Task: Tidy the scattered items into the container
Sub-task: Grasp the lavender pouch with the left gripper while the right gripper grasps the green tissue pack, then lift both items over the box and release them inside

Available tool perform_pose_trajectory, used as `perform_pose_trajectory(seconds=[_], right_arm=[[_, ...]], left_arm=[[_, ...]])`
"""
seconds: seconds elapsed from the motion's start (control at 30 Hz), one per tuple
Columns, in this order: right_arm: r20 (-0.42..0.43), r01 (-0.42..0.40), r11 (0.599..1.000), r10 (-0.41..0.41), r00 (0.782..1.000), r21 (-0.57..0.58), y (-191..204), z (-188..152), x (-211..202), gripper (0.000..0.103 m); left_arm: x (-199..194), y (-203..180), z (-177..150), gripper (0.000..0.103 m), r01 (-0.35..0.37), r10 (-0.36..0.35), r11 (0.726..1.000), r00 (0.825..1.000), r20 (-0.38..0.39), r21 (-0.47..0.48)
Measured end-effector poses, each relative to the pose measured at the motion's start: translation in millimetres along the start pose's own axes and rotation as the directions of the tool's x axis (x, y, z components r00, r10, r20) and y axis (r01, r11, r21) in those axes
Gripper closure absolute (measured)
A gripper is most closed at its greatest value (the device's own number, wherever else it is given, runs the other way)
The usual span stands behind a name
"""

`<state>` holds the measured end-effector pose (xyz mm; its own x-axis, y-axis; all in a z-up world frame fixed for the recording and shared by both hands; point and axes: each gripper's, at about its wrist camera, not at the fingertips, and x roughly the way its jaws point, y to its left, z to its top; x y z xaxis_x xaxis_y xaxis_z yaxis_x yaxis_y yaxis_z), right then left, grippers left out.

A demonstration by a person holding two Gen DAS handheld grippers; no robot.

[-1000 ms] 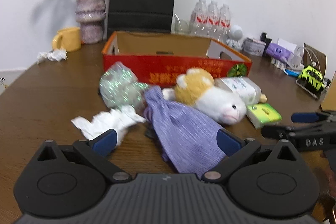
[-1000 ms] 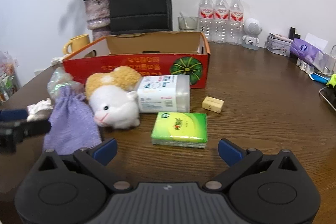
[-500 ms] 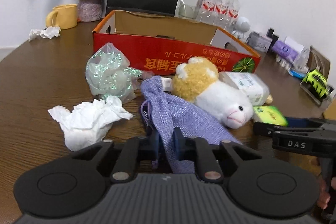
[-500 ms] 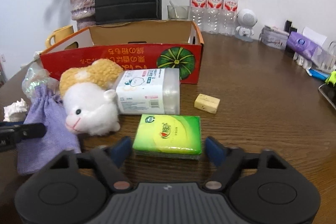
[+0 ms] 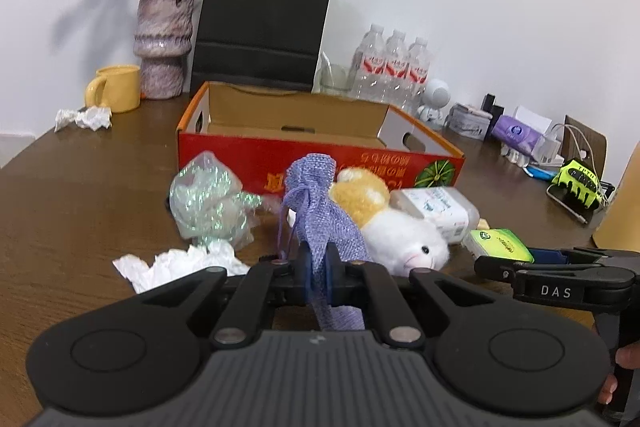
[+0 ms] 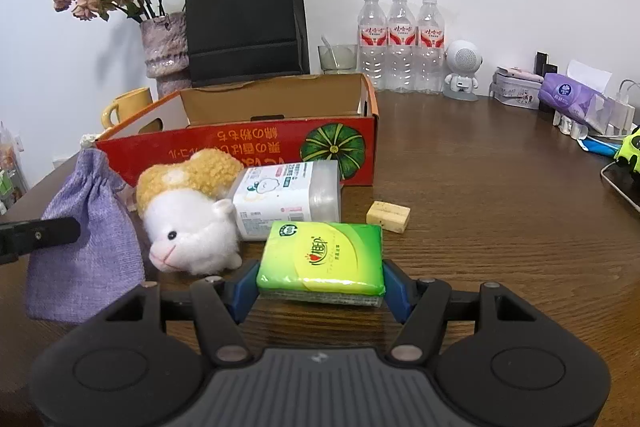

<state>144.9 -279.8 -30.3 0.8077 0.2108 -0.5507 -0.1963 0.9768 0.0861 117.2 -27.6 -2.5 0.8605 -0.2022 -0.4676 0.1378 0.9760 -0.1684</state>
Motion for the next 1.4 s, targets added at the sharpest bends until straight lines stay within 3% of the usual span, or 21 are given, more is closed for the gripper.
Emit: perform_pose_trajectory(seconds=[0.5,0.8,1.1,1.23,1.4], right_arm=[[0.069,-0.039,0.999,0.04,0.997,-0.016,11.8,17.7,-11.5,0.04],[0.173,-0.073,0.996,0.079,0.982,-0.044,18.5,67.3,-7.3,0.04],[0.207,-0.085,0.995,0.094,0.974,-0.051,32.2,131.7,48.0,0.04],[0.162,-0.078,0.996,0.084,0.983,-0.044,37.3,144.9,86.5,0.04],[0.072,-0.057,0.996,0.061,0.996,-0.067,39.8,136.0,125.2,0.04]], left_arm=[[-6.3,-2.3,16.2,0.099,0.029,-0.034,0.998,0.995,0.097,0.057],[0.5,-4.5,60.1,0.099,0.022,-0.036,0.997,0.977,0.211,0.068],[55.9,9.4,115.4,0.099,-0.011,0.011,1.0,0.973,0.232,-0.001],[90.6,16.7,126.0,0.099,-0.025,0.029,0.999,0.976,0.215,-0.022],[128.7,28.1,121.3,0.099,-0.047,0.058,0.997,0.982,0.179,-0.067]])
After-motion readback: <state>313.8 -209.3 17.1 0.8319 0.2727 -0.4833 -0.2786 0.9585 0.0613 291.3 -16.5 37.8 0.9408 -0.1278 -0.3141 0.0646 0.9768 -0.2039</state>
